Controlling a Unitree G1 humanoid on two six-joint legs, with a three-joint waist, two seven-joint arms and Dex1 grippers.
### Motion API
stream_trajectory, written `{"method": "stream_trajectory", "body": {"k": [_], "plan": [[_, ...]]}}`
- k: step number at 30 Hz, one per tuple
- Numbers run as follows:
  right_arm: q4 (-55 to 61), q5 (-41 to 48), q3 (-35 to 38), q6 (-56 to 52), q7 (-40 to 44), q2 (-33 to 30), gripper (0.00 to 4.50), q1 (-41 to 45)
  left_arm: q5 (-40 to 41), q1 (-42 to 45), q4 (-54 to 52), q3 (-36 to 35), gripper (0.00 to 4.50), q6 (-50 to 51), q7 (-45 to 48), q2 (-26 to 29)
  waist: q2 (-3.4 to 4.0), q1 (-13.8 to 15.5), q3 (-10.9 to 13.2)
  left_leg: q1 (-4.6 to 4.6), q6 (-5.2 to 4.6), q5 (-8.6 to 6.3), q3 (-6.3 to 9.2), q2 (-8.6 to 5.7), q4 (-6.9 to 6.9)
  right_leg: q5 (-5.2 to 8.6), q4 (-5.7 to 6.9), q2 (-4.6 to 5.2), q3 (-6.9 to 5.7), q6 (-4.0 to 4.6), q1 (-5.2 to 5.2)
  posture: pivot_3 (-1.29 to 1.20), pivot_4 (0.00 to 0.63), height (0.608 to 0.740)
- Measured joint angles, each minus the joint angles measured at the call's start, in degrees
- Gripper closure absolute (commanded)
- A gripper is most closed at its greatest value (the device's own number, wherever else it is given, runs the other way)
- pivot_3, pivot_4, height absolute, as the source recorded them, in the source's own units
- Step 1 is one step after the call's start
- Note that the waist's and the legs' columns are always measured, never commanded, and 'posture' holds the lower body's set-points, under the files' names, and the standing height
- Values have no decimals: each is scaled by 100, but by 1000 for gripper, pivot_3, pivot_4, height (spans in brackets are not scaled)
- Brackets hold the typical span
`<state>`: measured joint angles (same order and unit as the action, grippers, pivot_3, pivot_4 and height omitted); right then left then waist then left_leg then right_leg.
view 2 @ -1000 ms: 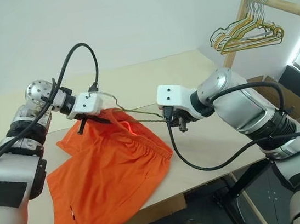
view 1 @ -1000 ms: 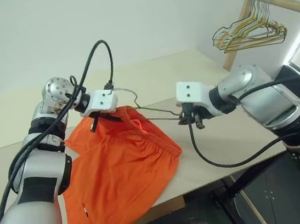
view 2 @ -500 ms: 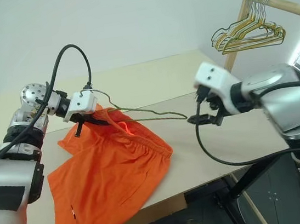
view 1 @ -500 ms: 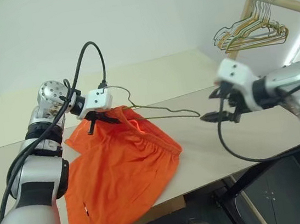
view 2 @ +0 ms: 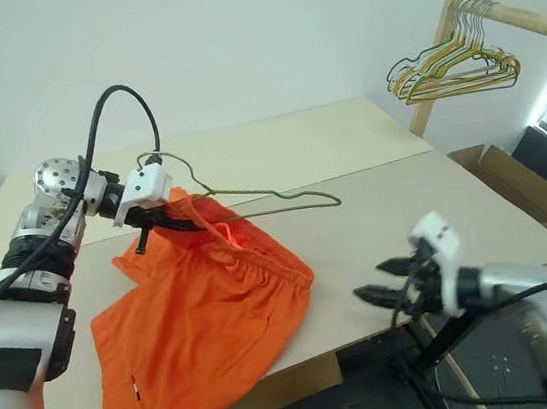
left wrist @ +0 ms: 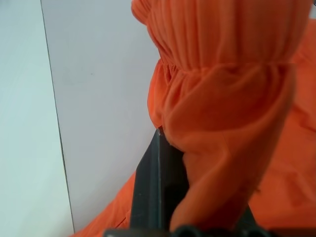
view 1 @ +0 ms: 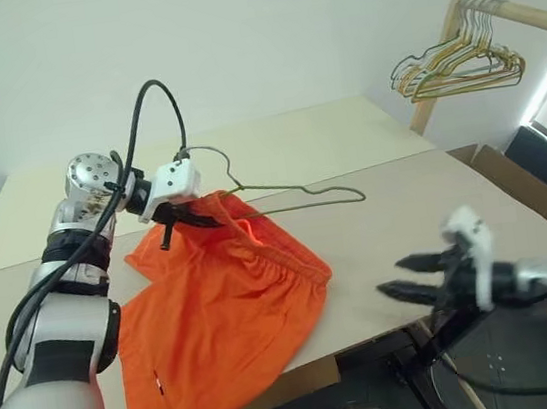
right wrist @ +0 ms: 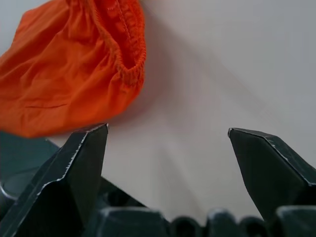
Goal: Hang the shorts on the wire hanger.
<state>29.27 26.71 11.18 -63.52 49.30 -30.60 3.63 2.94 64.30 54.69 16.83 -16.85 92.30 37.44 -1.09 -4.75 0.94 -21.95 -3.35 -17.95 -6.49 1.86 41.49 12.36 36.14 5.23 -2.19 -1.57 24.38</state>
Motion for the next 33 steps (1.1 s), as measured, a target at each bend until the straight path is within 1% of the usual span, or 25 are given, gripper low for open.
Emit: {"method": "stream_trajectory", "body": {"k": [2,4,9,10,11,13,15,21,22,27,29,33], "plan": [[-493,-99,-375,120,-460,638,46,222,79,-3,-53,13,4500,69,0,3,1,-30,1,-6,26,15,-2,-6,1,0,-2,-1,3,0,4,-106,0,740],[-863,-103,-618,184,-658,958,46,427,141,-4,-114,29,4500,84,0,4,2,-54,1,-12,38,22,-2,-10,1,0,-2,-1,3,-1,5,-104,0,740],[-1617,-122,-1152,465,-804,1271,46,893,212,-39,-201,29,4500,148,0,61,2,-57,1,-19,30,18,0,-13,3,-4,0,3,-3,-10,-3,-92,0,740],[-1763,-117,-1269,539,-800,1340,413,945,254,-61,-231,29,4500,188,0,66,2,-58,1,-19,29,17,0,-13,3,-4,-1,3,-3,-11,-3,-92,0,740],[-1861,-108,-1310,589,-798,1395,640,983,278,-78,-249,29,4500,203,0,66,2,-58,1,-20,29,17,0,-13,3,-4,-1,3,-3,-11,-3,-92,0,740],[-2011,-66,-1335,650,-786,1442,1272,1083,307,-115,-290,29,4500,224,0,67,2,-60,1,-21,29,17,0,-12,4,-6,-1,3,-3,-14,-2,-92,0,740],[-2030,-15,-1332,712,-717,1421,2064,1153,323,-130,-322,29,4500,237,0,68,2,-59,1,-22,29,16,1,-12,4,-7,-1,3,-4,-15,-3,-81,0,740],[-2007,197,-1313,800,-576,1327,4253,1107,379,-130,-394,29,4500,286,0,81,2,-63,1,-21,28,16,1,-12,5,-7,-1,3,-3,-16,-3,-83,0,740],[-1994,251,-1300,806,-573,1309,4484,1092,380,-130,-396,29,4500,290,0,81,2,-62,1,-21,28,16,1,-12,5,-7,-1,3,-4,-16,-3,-83,0,740],[-1810,489,-1235,808,-497,988,4484,1057,399,-141,-418,43,4500,295,0,136,2,-64,1,-21,27,15,1,-11,7,-7,-2,4,-3,-16,-3,-93,0,740],[-1727,520,-1233,805,-412,668,4484,1067,483,-204,-533,179,4500,295,0,291,3,-68,2,-21,24,13,0,-8,6,-7,-2,5,-1,-16,-2,-94,0,740],[-1555,733,-1058,595,-187,-191,4484,1283,803,-477,-795,805,4500,84,0,766,3,-66,2,-19,21,12,-1,-3,7,-7,-7,7,2,-16,-1,-92,0,740]]}}
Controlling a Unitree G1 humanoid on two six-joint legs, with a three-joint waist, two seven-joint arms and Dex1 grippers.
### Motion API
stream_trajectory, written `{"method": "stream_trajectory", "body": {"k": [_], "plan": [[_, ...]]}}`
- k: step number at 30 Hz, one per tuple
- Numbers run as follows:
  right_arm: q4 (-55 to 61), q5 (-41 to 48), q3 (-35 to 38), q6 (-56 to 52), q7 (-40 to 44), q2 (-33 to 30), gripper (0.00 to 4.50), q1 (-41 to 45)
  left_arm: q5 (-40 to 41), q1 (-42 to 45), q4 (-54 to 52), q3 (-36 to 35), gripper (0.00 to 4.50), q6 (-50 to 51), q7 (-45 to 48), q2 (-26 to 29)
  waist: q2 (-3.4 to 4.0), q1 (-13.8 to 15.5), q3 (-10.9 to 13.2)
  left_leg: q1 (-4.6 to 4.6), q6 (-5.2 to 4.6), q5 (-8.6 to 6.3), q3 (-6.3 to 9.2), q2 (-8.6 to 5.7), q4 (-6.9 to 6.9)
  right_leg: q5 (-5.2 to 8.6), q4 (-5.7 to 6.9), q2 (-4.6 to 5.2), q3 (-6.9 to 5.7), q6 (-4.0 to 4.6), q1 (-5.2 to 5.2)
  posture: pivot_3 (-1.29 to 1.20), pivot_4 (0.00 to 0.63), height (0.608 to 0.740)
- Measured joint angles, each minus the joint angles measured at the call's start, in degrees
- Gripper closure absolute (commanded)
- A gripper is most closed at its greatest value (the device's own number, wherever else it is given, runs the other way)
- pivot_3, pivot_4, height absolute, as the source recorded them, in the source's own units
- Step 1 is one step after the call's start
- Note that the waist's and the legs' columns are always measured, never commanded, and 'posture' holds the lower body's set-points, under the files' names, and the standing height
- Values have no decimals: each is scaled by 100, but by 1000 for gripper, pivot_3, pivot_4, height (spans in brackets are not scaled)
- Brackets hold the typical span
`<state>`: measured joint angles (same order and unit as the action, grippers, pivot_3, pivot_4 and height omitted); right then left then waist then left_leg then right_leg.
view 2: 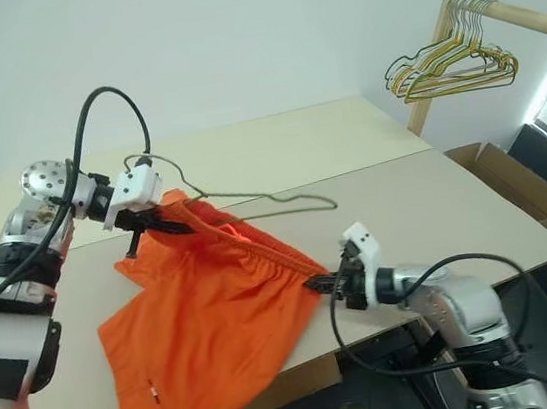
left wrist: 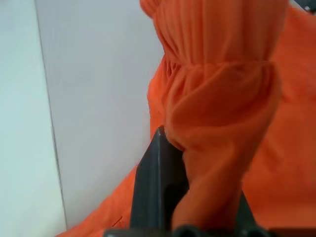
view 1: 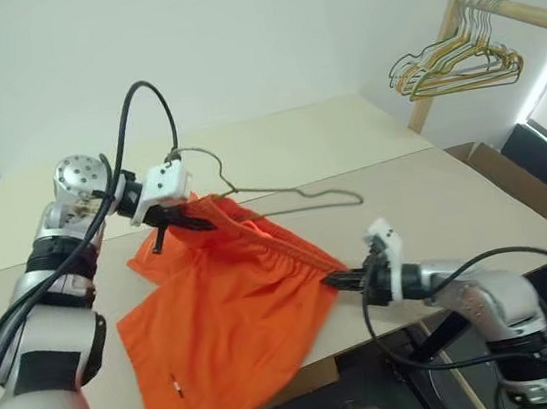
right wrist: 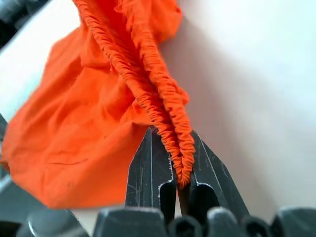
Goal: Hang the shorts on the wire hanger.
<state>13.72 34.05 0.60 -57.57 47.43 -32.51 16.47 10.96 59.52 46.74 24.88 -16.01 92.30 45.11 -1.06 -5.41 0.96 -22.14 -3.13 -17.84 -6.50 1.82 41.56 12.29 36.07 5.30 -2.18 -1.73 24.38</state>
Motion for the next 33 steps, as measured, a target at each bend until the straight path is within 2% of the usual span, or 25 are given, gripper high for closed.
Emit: {"method": "stream_trajectory", "body": {"k": [5,11,17,26,33], "plan": [[259,235,1,-177,431,-925,4484,255,149,-87,-106,492,4500,-606,-1,249,0,58,0,3,-14,-8,-2,2,1,0,-12,2,0,1,-2,-88,0,740],[263,276,-188,-146,802,-1351,4484,366,186,-204,-104,532,4500,-697,-4,254,0,159,0,-1,-10,-6,-4,0,7,0,-13,1,0,0,0,-86,0,740],[277,261,-279,256,1268,-1850,4484,533,-193,-263,-21,402,4500,-668,-59,165,0,189,0,-4,-11,-7,-5,-2,10,1,-17,2,-2,-1,0,-87,0,740],[572,212,-684,450,1410,-1974,4484,1155,-823,-402,308,317,4500,-753,-120,-84,0,152,0,-5,-9,-5,-7,1,11,0,-13,1,-2,0,6,-104,0,740],[812,93,-1385,-52,1008,-1588,4484,2026,-1328,-370,619,295,4500,-755,-87,-435,0,154,0,-12,-9,-5,-8,1,14,0,-9,3,-5,0,11,-118,0,740]]}}
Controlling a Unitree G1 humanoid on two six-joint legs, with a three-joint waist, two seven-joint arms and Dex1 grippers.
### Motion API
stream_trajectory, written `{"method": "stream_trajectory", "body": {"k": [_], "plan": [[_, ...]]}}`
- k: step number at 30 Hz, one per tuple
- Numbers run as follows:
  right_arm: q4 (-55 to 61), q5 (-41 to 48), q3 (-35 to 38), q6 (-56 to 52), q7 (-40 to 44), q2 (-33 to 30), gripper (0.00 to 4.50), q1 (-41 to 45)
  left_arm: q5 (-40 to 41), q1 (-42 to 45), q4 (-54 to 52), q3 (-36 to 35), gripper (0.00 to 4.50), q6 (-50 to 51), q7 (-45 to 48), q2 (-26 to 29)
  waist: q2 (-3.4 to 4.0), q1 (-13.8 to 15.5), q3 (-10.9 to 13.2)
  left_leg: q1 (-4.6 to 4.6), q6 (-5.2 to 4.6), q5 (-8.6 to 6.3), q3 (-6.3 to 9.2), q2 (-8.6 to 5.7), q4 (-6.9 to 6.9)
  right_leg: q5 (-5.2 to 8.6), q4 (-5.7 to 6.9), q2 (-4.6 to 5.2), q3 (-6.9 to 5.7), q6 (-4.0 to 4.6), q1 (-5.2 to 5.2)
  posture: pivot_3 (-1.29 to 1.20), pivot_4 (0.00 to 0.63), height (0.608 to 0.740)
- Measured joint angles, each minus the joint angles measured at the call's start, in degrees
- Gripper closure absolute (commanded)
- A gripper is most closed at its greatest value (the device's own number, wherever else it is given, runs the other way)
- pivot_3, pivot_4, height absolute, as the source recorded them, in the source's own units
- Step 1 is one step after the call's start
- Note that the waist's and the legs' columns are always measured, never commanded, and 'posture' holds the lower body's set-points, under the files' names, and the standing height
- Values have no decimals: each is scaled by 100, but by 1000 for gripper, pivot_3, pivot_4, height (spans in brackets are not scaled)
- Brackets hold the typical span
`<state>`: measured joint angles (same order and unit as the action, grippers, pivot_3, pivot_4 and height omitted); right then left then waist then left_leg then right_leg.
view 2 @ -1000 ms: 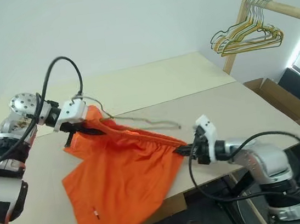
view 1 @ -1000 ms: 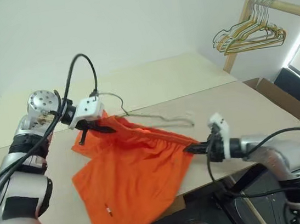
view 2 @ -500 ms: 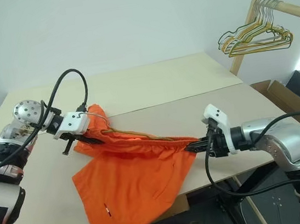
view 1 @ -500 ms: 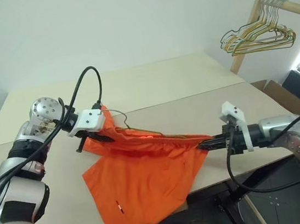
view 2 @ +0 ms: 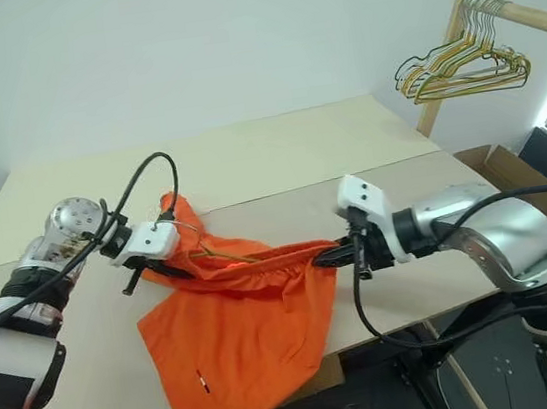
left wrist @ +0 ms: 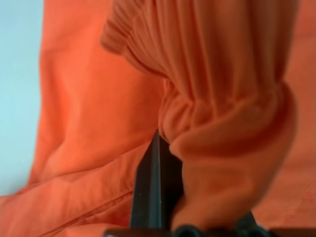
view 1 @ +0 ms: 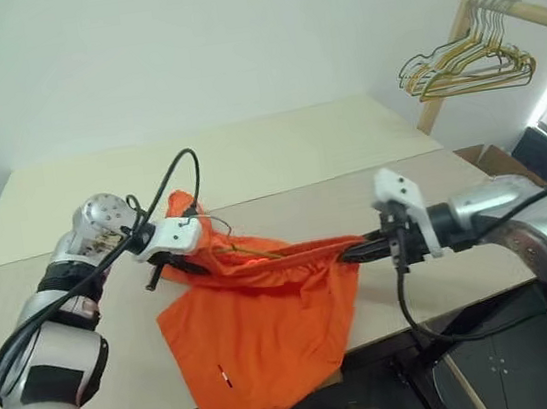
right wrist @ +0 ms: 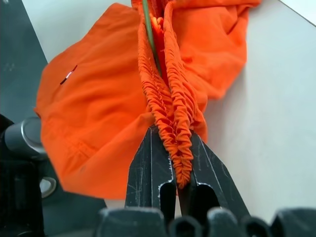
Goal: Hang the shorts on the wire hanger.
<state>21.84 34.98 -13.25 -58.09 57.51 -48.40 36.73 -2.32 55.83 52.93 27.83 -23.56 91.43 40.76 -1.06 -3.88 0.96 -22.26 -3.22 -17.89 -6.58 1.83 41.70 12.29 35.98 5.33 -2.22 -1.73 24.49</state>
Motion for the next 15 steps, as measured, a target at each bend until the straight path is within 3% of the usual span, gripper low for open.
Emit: {"method": "stream_trajectory", "body": {"k": [1,4,14,15], "plan": [[10,-29,-103,-95,-74,86,4484,103,-53,14,55,-7,4500,5,-13,-62,0,1,0,-3,0,0,1,0,0,0,2,0,-1,0,1,-118,0,740],[28,-218,-431,-283,-290,185,3669,265,-176,70,146,-106,4500,60,-69,-258,0,8,0,-11,0,0,2,-2,4,0,13,5,-6,0,2,-120,0,740],[349,-436,-443,-376,-329,-526,133,-223,-211,197,187,-568,4500,252,-76,-303,0,-19,0,-14,-6,-4,0,-3,4,-3,1,6,-5,-6,3,-104,0,740],[357,-428,-342,-376,-320,-586,60,-230,-213,196,185,-585,4500,252,-68,-298,0,-21,0,-11,-6,-4,0,-3,4,-3,-3,6,-4,-6,3,-101,0,740]]}}
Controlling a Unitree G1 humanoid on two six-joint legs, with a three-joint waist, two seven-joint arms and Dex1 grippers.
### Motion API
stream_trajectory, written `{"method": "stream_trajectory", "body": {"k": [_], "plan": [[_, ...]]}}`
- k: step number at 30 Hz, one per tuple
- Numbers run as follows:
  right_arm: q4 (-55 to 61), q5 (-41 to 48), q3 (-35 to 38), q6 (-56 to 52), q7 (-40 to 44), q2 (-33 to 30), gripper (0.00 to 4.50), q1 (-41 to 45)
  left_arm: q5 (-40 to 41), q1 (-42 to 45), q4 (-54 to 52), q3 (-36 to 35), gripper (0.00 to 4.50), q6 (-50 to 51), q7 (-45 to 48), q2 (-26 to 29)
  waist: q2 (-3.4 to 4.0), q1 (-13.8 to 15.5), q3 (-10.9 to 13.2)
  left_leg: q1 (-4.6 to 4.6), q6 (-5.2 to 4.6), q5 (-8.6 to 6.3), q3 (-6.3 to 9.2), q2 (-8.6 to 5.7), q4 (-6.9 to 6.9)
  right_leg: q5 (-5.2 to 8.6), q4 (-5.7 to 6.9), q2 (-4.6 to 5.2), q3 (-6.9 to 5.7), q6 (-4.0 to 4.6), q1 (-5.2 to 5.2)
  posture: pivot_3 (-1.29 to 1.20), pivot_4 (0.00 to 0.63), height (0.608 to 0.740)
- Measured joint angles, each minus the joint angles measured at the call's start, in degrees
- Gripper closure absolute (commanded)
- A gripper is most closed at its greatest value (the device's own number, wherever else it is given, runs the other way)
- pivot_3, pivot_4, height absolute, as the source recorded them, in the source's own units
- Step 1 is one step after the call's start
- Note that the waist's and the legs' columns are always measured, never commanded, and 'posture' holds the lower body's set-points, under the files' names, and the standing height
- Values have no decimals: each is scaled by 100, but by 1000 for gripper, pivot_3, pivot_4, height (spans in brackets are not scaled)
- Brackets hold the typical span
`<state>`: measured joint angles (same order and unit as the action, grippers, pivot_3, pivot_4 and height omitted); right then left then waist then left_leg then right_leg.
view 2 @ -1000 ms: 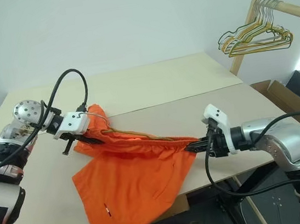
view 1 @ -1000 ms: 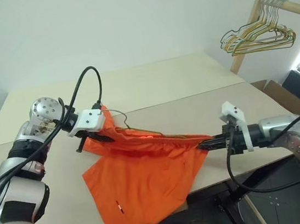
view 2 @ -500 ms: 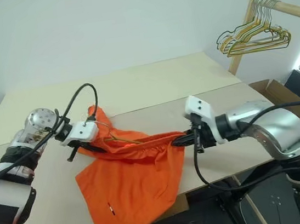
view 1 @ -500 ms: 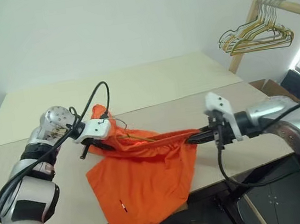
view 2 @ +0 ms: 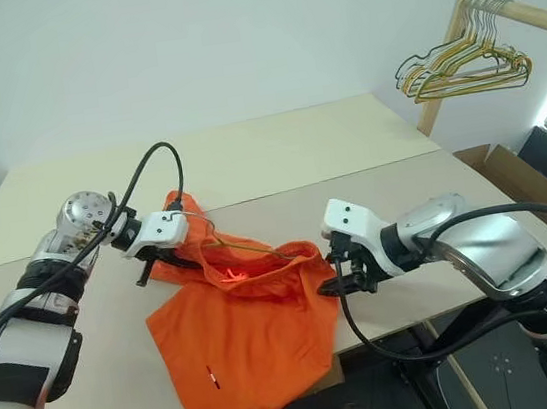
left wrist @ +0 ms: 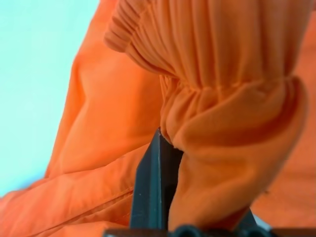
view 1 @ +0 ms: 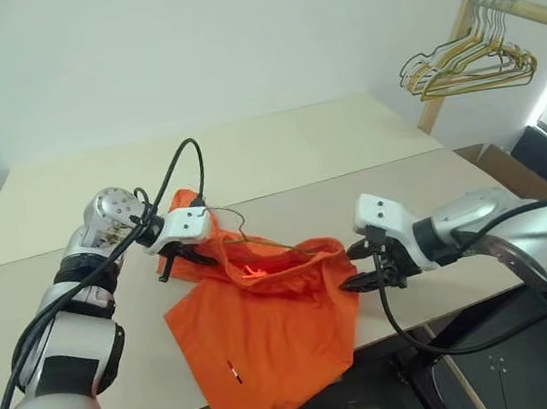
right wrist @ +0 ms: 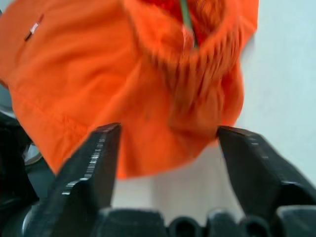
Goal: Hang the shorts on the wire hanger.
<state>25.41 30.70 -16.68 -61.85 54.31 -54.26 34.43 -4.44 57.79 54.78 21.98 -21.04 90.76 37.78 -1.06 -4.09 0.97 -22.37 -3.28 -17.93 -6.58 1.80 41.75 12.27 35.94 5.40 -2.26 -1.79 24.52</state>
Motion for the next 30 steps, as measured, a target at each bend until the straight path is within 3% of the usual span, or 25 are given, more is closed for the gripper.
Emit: {"method": "stream_trajectory", "body": {"k": [5,8,12,17,22,26,30], "plan": [[21,112,858,-4,-6,-396,60,15,-13,-29,-19,-74,4500,0,59,63,0,16,0,4,0,0,1,3,0,0,-2,0,1,0,0,-96,0,740],[32,277,1192,-96,-109,-280,60,291,-21,-64,-29,-78,4500,-1,114,90,0,-1,0,6,0,0,-1,4,0,0,0,0,4,0,0,-106,0,740],[76,512,1165,-395,-499,711,60,1072,-39,-80,-44,-77,4500,-8,148,79,1,-32,-1,11,5,3,-4,7,-1,-1,10,-7,9,2,3,-114,0,740],[-385,264,-9,-633,-1236,2264,60,1566,-102,-78,-72,-74,4500,-13,155,14,2,-31,-2,-1,9,5,-5,0,1,-2,32,-4,5,1,5,-107,0,740],[-1180,-29,-516,-765,-1606,3062,60,2047,-108,-79,-77,-75,4500,-7,156,27,2,-12,-2,-18,7,4,-2,-10,2,-3,19,2,-5,-2,9,-99,0,740],[-1596,-263,-822,-885,-1715,3311,947,2276,-107,-79,-99,-76,4500,-2,156,27,2,-44,-2,-18,8,4,-2,-14,2,-3,19,0,-8,-2,9,-90,0,740],[-1697,-334,-949,-895,-1660,3326,2392,2276,-106,-80,-138,-76,4500,9,156,59,2,-117,-2,-18,8,5,0,-14,2,-3,20,0,-7,-3,9,-85,0,740]]}}
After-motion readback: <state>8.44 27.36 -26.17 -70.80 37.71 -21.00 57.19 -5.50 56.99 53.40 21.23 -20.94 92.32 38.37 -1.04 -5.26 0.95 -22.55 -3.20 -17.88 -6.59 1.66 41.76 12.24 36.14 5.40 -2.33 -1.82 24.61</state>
